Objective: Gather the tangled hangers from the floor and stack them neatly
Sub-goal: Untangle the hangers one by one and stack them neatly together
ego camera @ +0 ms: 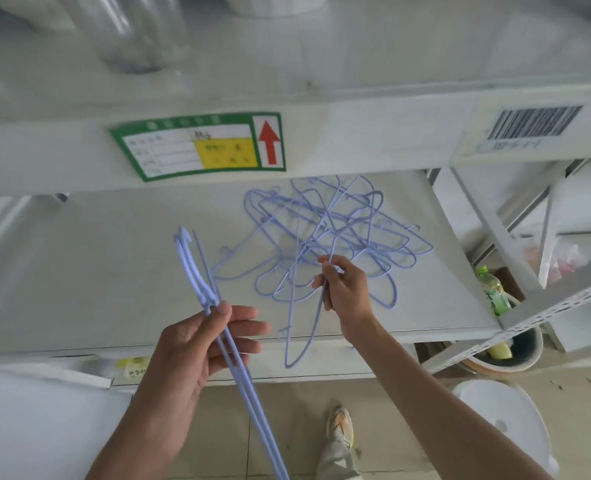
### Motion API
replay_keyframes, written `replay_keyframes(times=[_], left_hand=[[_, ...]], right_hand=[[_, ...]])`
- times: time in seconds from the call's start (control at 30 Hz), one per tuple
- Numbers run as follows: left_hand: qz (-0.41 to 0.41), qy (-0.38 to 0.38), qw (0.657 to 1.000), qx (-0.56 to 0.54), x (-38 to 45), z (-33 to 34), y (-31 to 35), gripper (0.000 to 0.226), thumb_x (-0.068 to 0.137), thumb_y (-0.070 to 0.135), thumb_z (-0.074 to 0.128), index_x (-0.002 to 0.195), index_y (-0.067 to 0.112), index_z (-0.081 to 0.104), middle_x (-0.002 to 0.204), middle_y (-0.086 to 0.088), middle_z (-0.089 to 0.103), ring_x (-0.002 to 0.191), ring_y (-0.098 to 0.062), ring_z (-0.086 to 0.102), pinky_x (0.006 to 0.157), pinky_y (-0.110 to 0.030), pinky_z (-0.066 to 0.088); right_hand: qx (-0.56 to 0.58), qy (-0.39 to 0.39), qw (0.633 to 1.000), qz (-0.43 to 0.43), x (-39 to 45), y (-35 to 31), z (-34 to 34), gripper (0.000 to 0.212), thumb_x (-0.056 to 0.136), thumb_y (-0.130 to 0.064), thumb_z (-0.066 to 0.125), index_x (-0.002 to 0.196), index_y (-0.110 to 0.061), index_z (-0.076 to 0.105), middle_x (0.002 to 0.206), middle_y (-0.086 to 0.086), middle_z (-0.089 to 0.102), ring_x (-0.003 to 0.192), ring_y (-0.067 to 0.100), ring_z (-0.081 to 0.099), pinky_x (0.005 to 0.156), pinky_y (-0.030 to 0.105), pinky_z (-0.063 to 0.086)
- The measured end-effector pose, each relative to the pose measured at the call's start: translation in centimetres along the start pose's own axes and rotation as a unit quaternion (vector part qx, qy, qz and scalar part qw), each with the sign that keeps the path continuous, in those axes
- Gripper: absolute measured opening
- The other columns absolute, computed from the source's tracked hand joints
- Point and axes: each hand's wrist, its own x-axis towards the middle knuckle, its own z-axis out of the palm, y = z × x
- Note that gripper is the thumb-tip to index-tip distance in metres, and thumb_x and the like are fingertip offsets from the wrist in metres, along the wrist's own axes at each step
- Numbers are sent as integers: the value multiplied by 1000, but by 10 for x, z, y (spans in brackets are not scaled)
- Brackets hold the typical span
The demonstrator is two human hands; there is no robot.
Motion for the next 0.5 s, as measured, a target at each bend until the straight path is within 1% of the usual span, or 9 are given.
replay_keyframes(times=[0.07, 0.1, 0.17, 0.23, 0.33, 0.4, 0.43, 0.5], left_hand=[[5, 9, 1000, -1, -10, -6, 4, 74, 63, 78, 77, 106, 18, 80, 107, -17, 80, 86, -26, 79, 70, -27, 62], [6, 13, 1000, 4, -14, -9, 5, 72, 65, 77, 76, 107, 18, 80, 107, -17, 80, 88, -27, 79, 72, -29, 61], [12, 17, 1000, 11, -25, -15, 6, 62, 74, 71, 72, 108, 19, 80, 108, -15, 80, 92, -28, 79, 76, -32, 60], [19, 16, 1000, 11, -34, -18, 5, 52, 79, 63, 69, 106, 20, 80, 107, -14, 80, 92, -28, 79, 77, -32, 60], [32, 18, 999, 17, -48, -18, -1, 41, 83, 56, 72, 101, 20, 81, 103, -13, 81, 89, -28, 79, 82, -38, 60], [33, 22, 999, 11, -58, -18, -7, 43, 83, 52, 65, 101, 16, 81, 102, -12, 82, 89, -28, 79, 77, -32, 63], [29, 22, 999, 10, -64, -19, -11, 41, 87, 48, 63, 103, 15, 80, 103, -11, 82, 90, -28, 80, 74, -27, 63], [16, 14, 1000, 19, -75, -22, -20, 30, 99, 35, 59, 109, 14, 78, 102, -8, 82, 90, -27, 80, 72, -23, 62]], right_hand=[[-15, -11, 1000, -20, -8, -12, 4, 19, 106, -19, 50, 107, -15, 69, 63, 2, 67, 37, 13, 39, 39, 20, 32], [-24, -16, 999, -28, -14, -17, 6, 20, 106, -20, 50, 107, -17, 69, 62, 1, 65, 38, 13, 38, 39, 20, 31], [-35, -25, 998, -47, -28, -27, 7, 20, 106, -23, 50, 106, -21, 70, 62, 0, 63, 41, 13, 37, 40, 20, 31], [-58, -34, 995, -67, -45, -35, 8, 21, 105, -24, 50, 105, -26, 71, 62, 0, 62, 44, 13, 38, 44, 22, 32], [-105, -47, 988, -103, -81, -49, 8, 21, 106, -23, 51, 105, -29, 71, 62, 0, 63, 50, 12, 42, 53, 27, 34], [-135, -55, 982, -117, -114, -56, 6, 21, 105, -23, 52, 104, -32, 71, 60, 1, 64, 48, 7, 45, 53, 25, 36], [-146, -69, 979, -121, -134, -58, 4, 20, 104, -25, 53, 103, -34, 70, 60, 1, 66, 46, 7, 44, 51, 23, 36], [-177, -111, 971, -117, -173, -54, 3, 16, 103, -28, 53, 104, -34, 68, 62, 2, 68, 46, 11, 43, 48, 21, 37]])
